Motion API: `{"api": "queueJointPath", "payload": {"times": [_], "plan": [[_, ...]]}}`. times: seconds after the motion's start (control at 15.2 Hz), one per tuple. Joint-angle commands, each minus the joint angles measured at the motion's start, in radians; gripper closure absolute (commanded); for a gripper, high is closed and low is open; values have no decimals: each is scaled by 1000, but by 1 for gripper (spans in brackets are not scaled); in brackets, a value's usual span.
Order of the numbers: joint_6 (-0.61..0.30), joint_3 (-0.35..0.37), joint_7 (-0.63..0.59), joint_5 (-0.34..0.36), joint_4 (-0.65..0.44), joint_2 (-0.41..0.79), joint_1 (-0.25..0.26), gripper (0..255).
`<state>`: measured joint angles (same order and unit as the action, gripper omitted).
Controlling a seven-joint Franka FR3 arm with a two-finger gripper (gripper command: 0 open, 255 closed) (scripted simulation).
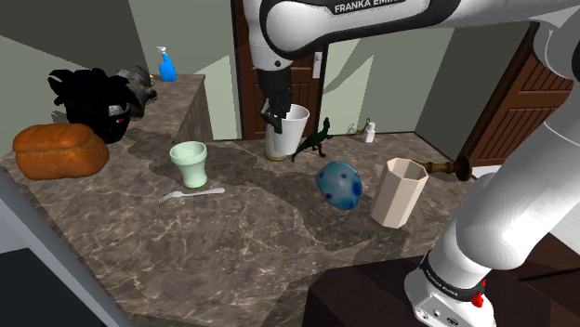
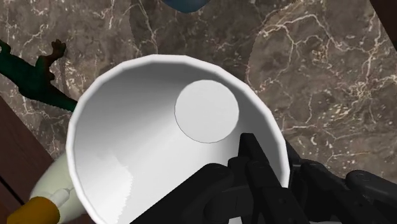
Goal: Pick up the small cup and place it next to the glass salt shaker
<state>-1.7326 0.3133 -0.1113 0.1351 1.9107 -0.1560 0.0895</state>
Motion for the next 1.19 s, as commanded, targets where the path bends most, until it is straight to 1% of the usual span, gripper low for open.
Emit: {"api": "queueJointPath", "payload": {"times": [0.0,0.13,0.59,1.12], "plan": [[27,-1,6,0,-28,0,-1,255],[50,-1,10,0,-53,2,-1,255],[8,-113,183,-6,92,-131,-61,255],[-30,-250,375,23,188,-220,-129,255]]}}
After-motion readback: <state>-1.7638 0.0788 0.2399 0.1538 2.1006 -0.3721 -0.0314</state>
